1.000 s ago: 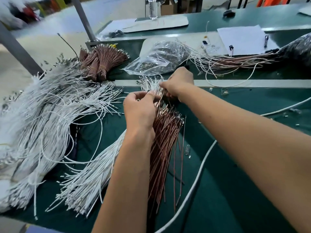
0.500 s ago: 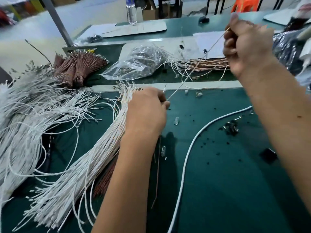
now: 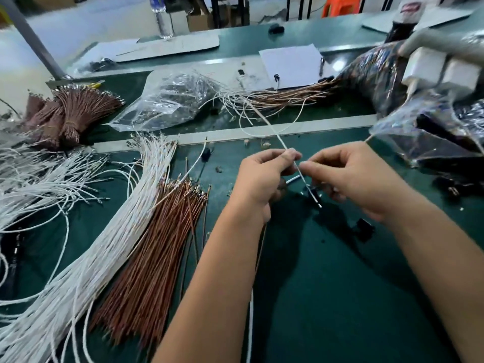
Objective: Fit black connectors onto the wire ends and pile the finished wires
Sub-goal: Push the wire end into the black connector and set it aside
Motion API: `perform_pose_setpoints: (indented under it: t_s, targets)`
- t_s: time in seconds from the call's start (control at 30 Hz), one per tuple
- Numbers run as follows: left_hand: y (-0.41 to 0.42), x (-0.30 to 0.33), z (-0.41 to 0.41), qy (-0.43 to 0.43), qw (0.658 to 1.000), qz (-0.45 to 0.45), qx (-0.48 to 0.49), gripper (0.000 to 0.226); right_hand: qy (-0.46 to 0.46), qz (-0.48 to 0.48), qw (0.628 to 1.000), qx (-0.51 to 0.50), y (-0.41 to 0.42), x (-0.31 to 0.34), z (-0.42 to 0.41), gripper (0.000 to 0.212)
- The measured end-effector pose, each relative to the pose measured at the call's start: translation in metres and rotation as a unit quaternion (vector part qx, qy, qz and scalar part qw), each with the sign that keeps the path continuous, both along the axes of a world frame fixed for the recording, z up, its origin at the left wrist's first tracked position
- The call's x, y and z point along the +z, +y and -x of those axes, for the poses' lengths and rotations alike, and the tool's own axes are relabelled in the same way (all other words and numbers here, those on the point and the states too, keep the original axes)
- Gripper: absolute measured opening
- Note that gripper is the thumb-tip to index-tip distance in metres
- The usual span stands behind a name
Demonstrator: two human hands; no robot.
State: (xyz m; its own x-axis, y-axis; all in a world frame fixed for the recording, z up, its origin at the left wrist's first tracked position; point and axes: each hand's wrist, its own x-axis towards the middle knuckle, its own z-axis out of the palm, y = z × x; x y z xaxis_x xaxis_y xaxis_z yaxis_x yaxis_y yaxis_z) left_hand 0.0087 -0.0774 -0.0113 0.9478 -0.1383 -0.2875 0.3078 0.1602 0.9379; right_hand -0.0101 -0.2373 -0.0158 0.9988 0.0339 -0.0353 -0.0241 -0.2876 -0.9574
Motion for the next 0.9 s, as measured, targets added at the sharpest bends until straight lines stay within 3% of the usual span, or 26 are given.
perform_pose_setpoints:
  t_s: [0.23, 0.4, 0.5, 0.6, 0.73, 0.9]
  targets:
    - [0.005, -0.010, 0.001, -0.026, 0.999, -0.006, -0.027, 0.014, 0.039, -0.017, 0.998, 0.051, 0.001, -0.006, 0.002, 0.015]
    - [0.022, -0.018, 0.006, -0.060, 0.996, 0.036, -0.046, 0.026, 0.009, -0.217, 0.976, 0.032, -0.004, -0.003, 0.001, 0.010]
    - [0.034, -0.024, 0.009, -0.123, 0.987, 0.019, -0.105, 0.035, -0.039, -0.274, 0.961, 0.015, -0.003, -0.004, 0.000, 0.009]
    - [0.043, -0.027, 0.006, -0.145, 0.978, 0.041, -0.146, 0.043, -0.073, -0.277, 0.958, -0.006, -0.001, -0.006, 0.000, 0.011]
    - [0.051, -0.028, 0.003, -0.158, 0.970, 0.104, -0.154, 0.033, -0.166, -0.239, 0.956, -0.020, 0.007, -0.003, 0.006, 0.018]
    - [0.047, -0.032, 0.001, -0.190, 0.959, 0.109, -0.182, 0.033, -0.268, -0.184, 0.945, -0.022, 0.015, 0.007, 0.013, 0.015]
